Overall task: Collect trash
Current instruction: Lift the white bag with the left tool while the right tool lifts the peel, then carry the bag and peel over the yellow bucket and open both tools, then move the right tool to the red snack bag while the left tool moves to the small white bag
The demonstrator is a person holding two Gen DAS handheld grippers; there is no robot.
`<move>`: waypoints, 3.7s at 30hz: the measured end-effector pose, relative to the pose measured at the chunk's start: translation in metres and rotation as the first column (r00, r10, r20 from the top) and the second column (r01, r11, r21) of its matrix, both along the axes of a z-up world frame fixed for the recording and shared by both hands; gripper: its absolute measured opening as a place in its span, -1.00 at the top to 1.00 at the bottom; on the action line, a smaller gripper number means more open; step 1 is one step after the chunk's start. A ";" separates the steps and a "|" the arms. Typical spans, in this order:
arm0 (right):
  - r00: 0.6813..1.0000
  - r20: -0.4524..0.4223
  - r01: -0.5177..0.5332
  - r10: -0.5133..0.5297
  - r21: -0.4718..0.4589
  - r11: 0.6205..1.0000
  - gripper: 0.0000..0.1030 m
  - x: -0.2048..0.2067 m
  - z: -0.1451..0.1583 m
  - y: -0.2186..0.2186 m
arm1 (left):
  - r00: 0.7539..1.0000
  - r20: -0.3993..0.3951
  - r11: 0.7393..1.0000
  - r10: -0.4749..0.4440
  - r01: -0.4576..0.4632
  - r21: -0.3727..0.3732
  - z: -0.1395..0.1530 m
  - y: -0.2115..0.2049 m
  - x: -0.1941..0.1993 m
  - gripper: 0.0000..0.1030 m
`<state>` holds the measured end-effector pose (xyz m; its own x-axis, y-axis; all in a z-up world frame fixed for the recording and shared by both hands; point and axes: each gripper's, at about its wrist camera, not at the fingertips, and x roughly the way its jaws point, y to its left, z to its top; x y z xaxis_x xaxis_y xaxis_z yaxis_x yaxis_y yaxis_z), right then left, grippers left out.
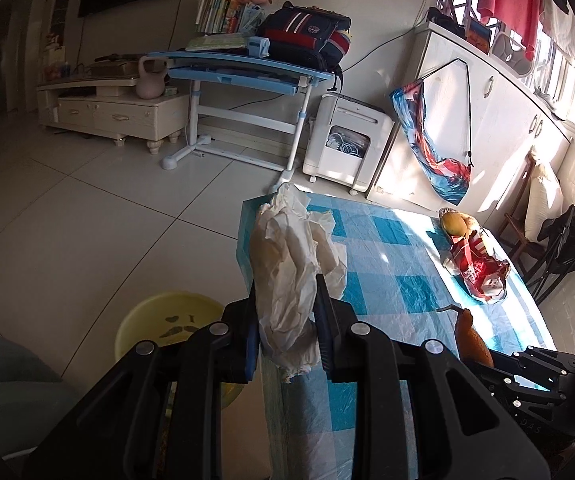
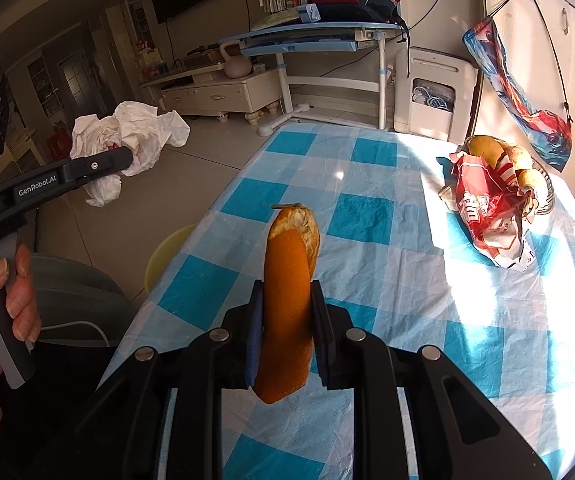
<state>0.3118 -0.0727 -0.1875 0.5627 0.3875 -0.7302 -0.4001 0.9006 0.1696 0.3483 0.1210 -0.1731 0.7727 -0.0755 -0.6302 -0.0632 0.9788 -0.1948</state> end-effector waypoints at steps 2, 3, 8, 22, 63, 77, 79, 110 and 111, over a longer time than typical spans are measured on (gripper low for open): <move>1.000 0.002 -0.001 0.001 0.003 1.000 0.56 -0.001 0.001 0.001 | 0.999 -0.026 1.000 0.025 -0.026 -0.010 -0.009 0.006 0.004 0.56; 1.000 0.002 -0.002 0.002 0.005 1.000 0.56 -0.001 0.000 0.001 | 0.998 -0.043 0.999 0.038 -0.039 -0.023 -0.016 0.011 0.005 0.56; 1.000 -0.007 -0.007 0.007 0.011 1.000 0.56 0.002 -0.004 0.003 | 0.983 -0.128 0.988 0.129 -0.138 -0.068 -0.042 0.043 0.023 0.56; 0.999 0.018 -0.039 0.039 -0.007 0.999 0.56 -0.003 -0.002 0.013 | 0.957 -0.186 0.959 0.222 -0.249 -0.138 -0.025 0.083 0.031 -0.30; 0.965 0.051 -0.263 0.258 0.152 0.953 0.54 0.048 0.003 0.201 | 0.916 0.176 0.929 0.359 -0.335 -0.155 0.088 0.120 -0.037 -0.84; 0.977 0.003 -0.210 0.212 0.137 0.968 -0.01 0.060 -0.004 0.183 | 0.930 0.154 0.938 0.334 -0.313 -0.146 0.079 0.115 -0.030 -0.85; 0.980 0.040 -0.198 0.195 0.098 0.975 -0.06 0.047 0.005 0.152 | 0.941 0.144 0.948 0.306 -0.288 -0.132 0.077 0.106 -0.026 -0.85; 0.977 -0.212 -0.046 0.026 -0.090 0.995 0.72 0.016 -0.015 -0.128 | 0.962 -0.120 0.962 -0.244 0.256 0.098 -0.016 -0.142 0.073 -0.85; 0.979 -0.202 -0.050 0.026 -0.111 0.993 0.72 0.003 -0.016 -0.134 | 0.956 -0.132 0.956 -0.262 0.275 0.098 -0.020 -0.153 0.080 -0.86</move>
